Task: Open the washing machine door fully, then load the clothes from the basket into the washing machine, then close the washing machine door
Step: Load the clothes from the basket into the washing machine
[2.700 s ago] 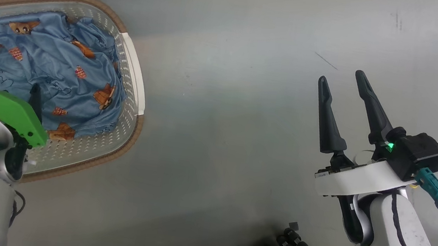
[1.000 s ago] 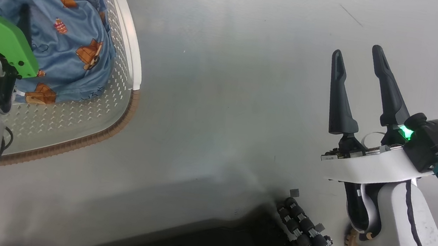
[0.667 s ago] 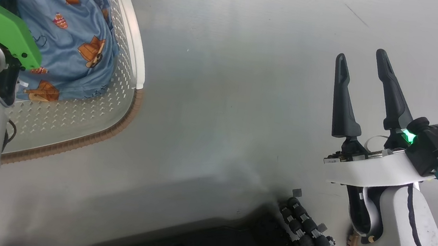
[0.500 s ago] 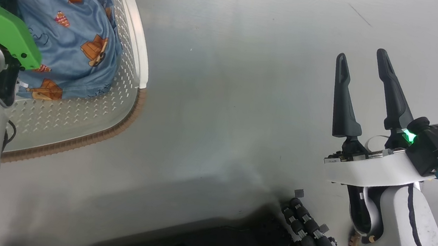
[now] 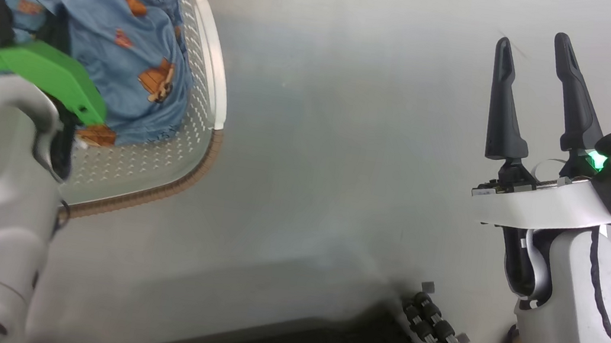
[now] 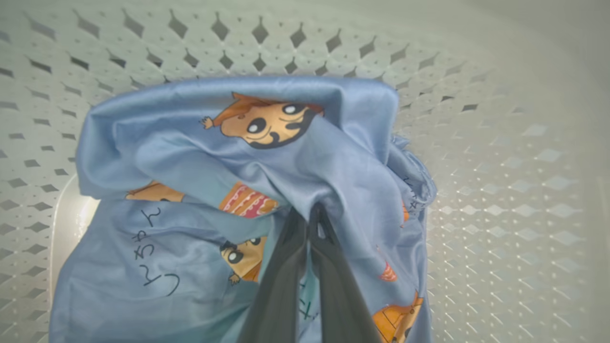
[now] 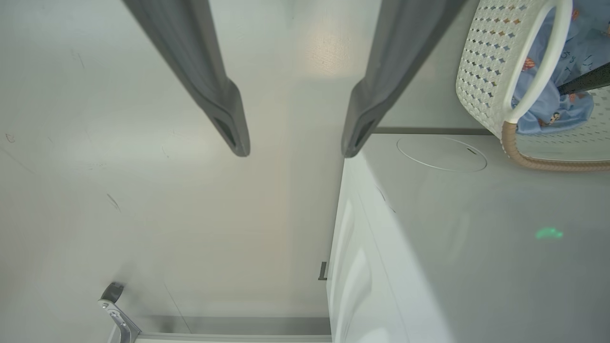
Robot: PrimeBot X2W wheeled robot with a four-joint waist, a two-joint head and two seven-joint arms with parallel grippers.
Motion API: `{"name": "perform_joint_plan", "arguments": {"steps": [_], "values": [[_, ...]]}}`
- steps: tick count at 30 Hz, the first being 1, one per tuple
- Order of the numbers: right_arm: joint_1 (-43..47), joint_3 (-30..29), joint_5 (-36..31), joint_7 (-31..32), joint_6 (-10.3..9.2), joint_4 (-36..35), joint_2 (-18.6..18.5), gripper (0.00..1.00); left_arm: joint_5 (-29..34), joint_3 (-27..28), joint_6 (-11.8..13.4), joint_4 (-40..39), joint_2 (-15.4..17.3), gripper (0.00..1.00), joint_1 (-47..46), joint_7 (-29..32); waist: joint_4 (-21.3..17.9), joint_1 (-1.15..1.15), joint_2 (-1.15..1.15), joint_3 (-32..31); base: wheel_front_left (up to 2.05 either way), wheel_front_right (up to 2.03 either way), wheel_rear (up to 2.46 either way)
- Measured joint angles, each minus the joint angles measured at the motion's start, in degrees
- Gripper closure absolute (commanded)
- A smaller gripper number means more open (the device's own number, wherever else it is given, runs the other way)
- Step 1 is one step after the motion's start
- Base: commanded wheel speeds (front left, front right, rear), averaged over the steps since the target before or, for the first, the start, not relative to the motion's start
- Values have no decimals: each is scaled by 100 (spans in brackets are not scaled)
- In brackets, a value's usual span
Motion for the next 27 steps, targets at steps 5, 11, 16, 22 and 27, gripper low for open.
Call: {"name": "perform_joint_plan", "arguments": {"steps": [5, 11, 16, 22, 27], "values": [[-10, -124, -43, 0, 2, 89, -3, 0, 73, -215, -96, -9, -152, 100, 338, -361, 133, 0, 0, -314, 0, 0, 0], [-21, -227, -82, 0, 7, 178, -8, 0, 68, -339, -126, -171, -248, 100, 619, -453, 329, 0, 0, -744, 0, 0, 0], [-17, -280, -114, 0, 55, 261, -10, 0, -16, -322, -144, -386, -288, 100, 911, -483, 507, 0, 0, -1127, 0, 0, 0], [129, -426, -192, 0, 59, 385, -13, 0, -114, -209, -145, -900, -331, 100, 1287, -482, 731, 0, 0, -1599, 0, 0, 0], [378, -554, -202, 0, 113, 475, -13, 0, -112, -116, -145, -1561, -345, 100, 1574, -482, 920, 0, 0, -2002, 0, 0, 0]]}}
